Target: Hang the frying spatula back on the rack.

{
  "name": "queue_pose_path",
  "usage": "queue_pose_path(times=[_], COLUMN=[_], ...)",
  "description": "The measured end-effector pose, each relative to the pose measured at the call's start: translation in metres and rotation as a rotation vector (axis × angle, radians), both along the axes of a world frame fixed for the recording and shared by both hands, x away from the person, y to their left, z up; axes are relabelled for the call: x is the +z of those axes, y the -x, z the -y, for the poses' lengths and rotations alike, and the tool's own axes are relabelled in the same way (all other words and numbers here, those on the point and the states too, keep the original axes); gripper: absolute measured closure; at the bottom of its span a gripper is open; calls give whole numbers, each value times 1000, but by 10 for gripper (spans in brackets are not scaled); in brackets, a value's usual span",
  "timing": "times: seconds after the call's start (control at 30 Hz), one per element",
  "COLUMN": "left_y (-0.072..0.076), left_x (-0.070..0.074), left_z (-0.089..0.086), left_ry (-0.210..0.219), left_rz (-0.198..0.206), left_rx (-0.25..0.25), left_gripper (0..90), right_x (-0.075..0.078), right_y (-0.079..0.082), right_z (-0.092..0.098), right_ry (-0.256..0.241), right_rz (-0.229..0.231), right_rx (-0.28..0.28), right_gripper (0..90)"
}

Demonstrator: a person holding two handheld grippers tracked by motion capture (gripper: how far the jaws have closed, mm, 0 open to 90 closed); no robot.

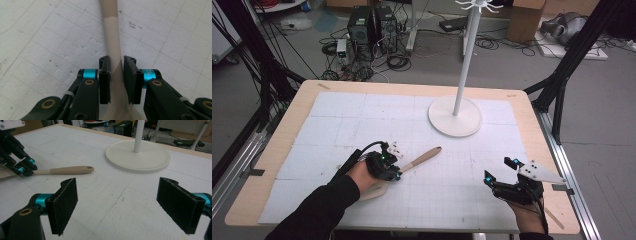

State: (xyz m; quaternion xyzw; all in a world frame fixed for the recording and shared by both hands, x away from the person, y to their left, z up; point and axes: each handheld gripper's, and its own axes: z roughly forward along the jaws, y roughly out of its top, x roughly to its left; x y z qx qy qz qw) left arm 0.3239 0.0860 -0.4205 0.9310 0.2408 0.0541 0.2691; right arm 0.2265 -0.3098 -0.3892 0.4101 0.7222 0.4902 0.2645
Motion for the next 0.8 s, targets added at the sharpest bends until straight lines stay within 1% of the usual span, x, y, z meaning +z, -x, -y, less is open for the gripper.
queue_pose_path(times=[0.1,0.3,0.43,0.6,0.7,0.8], left_y=[1,4,5,7,8,9], left_x=[0,0,-1,-1,0,5], left_z=[1,2,1,1,0,-2], left_ry=[-5,-8,4,12,29,66], left_rz=[4,16,21,34,37,42], left_rx=[14,25,46,53,56,57], left_gripper=[762,774,777,778,777,777], right_x=[0,0,0,0,0,0], right_y=[0,0,1,0,1,1], right_z=[0,-1,0,0,0,1], right_ry=[0,-3,-3,-8,-9,-9], right_rz=[0,1,-1,-3,-6,-4], right_rx=[2,2,1,0,-3,-2], right_gripper=[160,160,161,161,161,161])
